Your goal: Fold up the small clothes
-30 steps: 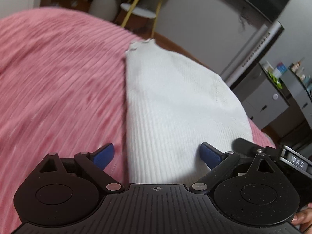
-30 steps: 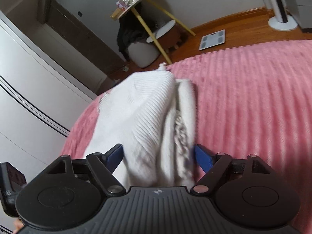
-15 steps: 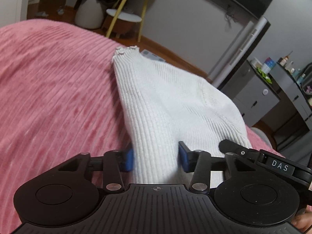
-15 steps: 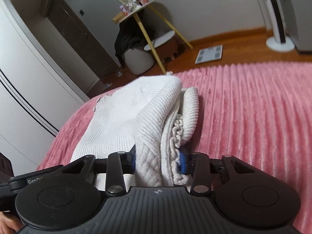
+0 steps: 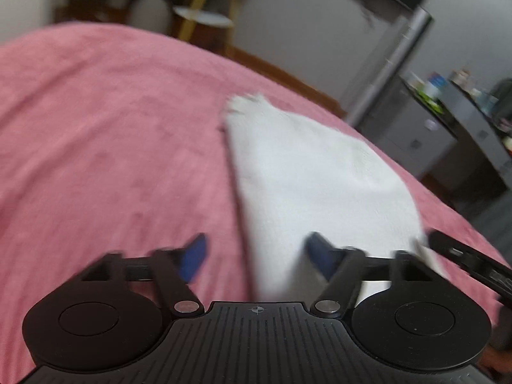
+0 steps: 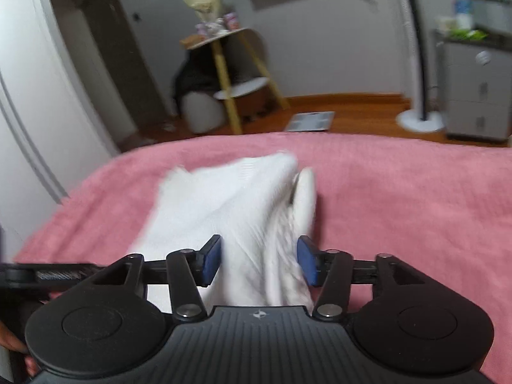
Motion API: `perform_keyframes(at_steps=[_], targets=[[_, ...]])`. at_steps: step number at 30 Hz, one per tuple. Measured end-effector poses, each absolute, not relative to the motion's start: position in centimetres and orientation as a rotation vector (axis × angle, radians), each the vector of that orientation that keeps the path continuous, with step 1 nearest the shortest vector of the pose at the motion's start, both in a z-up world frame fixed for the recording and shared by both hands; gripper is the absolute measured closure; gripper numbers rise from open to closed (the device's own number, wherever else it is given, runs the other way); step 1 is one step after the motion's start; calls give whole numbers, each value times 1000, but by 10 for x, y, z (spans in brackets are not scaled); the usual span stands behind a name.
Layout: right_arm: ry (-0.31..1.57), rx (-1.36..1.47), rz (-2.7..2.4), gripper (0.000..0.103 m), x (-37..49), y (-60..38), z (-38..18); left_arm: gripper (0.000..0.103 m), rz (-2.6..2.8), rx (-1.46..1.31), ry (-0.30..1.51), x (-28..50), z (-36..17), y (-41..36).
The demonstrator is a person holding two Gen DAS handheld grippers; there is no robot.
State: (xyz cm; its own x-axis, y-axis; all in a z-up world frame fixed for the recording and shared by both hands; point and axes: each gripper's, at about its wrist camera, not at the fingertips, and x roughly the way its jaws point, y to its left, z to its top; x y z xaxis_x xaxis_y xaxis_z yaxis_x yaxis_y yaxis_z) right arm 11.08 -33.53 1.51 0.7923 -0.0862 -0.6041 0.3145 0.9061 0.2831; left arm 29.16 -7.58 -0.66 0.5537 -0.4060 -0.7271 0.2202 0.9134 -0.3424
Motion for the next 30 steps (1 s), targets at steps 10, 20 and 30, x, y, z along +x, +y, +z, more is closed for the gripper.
perform_keyframes(at_steps=[10,20,30], targets=[[629,40,-225,79,136,-287,20,6,-270,-59,896,280,-14,-123],[744,-52,-242,67,135,-285,7,0,-224,64,902,262,-6,-129],[930,196,-302,4,63,-270,21,0,-182,76,1003,201,19,-118]])
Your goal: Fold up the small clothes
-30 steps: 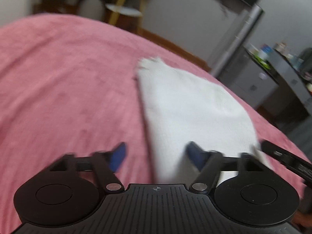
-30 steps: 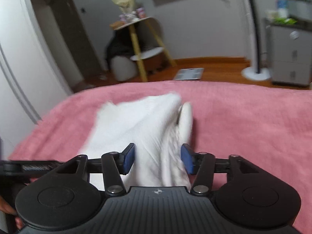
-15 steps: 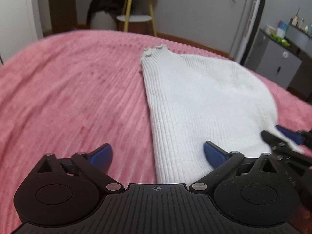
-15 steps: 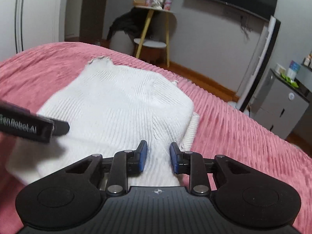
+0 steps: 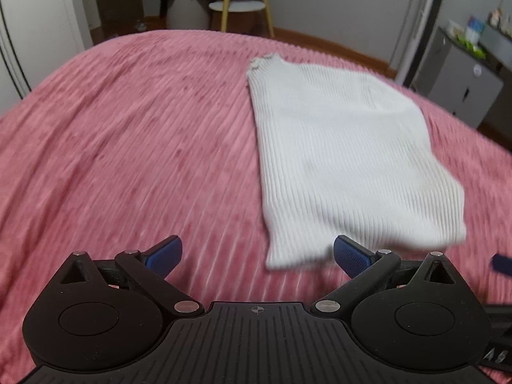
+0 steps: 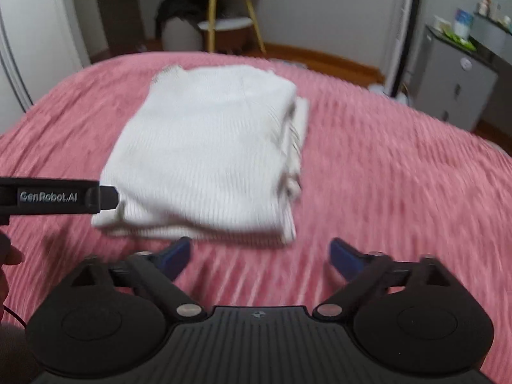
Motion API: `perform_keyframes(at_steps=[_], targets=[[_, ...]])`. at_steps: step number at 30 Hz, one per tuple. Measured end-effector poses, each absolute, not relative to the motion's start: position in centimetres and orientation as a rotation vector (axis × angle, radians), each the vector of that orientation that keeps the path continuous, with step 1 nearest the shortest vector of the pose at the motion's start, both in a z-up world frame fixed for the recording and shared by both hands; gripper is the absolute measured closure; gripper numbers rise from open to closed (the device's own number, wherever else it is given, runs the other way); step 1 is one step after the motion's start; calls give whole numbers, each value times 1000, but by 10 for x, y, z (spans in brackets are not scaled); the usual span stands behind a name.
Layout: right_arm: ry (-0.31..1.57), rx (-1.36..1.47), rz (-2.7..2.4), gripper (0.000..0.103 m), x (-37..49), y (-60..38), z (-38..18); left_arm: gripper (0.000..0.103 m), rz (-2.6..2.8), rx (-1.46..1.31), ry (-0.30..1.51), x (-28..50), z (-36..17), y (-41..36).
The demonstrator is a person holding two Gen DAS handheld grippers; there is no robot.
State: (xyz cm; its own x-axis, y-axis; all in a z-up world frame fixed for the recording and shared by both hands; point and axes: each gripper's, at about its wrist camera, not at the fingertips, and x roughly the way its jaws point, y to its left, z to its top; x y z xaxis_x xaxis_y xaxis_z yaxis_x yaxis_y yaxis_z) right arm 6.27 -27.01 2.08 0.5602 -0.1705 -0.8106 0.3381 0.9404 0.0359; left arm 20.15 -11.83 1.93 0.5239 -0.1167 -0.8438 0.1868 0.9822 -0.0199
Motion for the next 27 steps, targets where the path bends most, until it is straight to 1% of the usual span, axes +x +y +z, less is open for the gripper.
perform_keyframes(at_steps=[4,9,14,19,27], targets=[[990,166,-342,4,55,-261,32,0,-157,118,1000,188,29,-116],[1136,64,-383,4,69,-249,40,0,-149,102,993,183,44,-110],[1091,68,-362,4,65,-242,56,0,-168,117,1016,185,45,-113],[1120,80,-370,4,75,-242,56,0,-182,134,1017,188,45,-115],[1145,115,-401,4,88,-245,53,0,-193,76,1037,192,43,-109]])
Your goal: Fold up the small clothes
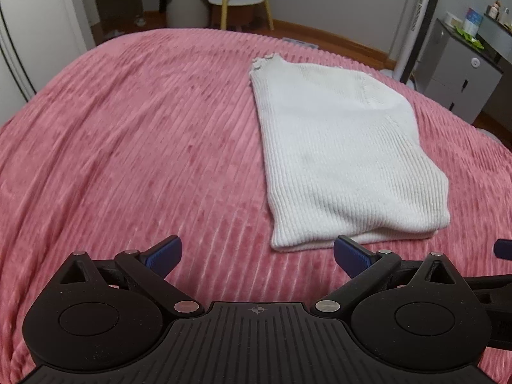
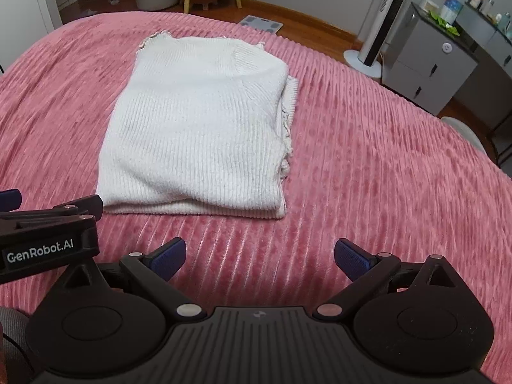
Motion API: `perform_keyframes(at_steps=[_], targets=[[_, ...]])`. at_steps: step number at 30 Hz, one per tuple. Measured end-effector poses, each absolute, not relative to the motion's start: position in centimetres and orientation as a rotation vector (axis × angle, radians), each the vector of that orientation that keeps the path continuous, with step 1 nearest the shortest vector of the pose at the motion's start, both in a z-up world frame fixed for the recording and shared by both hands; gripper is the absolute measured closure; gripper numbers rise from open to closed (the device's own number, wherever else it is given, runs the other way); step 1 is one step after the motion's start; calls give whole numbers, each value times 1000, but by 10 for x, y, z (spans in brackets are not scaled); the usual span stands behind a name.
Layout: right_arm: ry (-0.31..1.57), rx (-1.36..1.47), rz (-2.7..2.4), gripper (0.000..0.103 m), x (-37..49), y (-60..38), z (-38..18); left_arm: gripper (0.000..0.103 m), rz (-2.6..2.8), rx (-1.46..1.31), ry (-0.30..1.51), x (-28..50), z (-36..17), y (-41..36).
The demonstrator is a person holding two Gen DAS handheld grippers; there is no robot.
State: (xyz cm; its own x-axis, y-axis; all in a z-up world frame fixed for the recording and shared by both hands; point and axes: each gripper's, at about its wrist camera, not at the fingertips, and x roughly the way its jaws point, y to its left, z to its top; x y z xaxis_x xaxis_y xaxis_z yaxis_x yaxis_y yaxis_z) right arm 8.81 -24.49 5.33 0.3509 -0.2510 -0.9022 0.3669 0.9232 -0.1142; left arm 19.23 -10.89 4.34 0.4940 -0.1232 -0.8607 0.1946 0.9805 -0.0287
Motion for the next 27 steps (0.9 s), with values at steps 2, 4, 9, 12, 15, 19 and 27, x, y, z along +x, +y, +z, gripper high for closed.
perform_keyframes(at_steps=[2,4,9,12,15,19,27], targets=[[1141,89,-409,4,89,-241,54,0,-185,84,1037,193,44,-107],[1137,68,-417,4,89,-239,55,0,-179,81,1037,194,45,-105],[1138,74,-426,4,87,-241,56,0,-173,67,1033,193,48,-101],[1138,77,-434,4,87,-242,56,0,-175,70,1034,193,49,-101],[1134,75,-437,4,86,-243,57,0,-165,81,1028,191,51,-101],[1126,75,-440,4,86,-244,58,0,-164,70,1025,192,54,-97],[1116,77,-445,4,88,-244,60,0,-173,83,1026,190,53,-100]])
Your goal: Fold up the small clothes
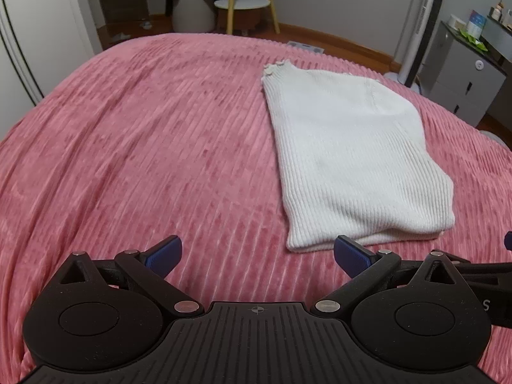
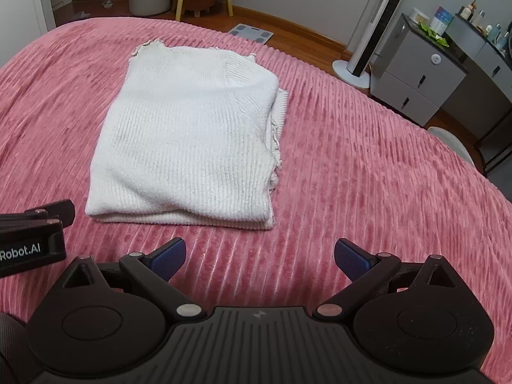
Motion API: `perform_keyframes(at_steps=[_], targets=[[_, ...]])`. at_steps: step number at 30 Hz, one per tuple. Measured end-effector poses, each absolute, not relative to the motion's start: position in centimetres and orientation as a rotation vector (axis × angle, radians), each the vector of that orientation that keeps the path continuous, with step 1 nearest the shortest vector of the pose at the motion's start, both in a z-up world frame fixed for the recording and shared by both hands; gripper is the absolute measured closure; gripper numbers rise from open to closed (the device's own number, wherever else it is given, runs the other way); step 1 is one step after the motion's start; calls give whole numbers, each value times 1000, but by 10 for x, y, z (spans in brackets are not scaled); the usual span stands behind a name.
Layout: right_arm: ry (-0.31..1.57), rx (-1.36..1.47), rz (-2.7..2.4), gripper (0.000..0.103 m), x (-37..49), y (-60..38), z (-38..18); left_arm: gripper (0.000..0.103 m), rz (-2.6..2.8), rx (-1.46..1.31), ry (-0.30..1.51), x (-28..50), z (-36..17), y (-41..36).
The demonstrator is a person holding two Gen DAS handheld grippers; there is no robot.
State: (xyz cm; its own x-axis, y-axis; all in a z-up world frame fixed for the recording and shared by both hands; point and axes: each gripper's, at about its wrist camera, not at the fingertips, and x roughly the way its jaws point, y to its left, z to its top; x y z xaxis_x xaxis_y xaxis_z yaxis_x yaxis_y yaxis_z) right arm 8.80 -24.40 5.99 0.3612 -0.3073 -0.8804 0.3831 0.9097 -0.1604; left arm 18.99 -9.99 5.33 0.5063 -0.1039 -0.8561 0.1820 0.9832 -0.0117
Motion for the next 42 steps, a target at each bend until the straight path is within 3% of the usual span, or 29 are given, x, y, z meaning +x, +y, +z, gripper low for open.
perform_keyframes(at_steps=[42], targets=[[1069,82,-433,4,92,-250,66,0,-182,84,1028,191,56,-105]])
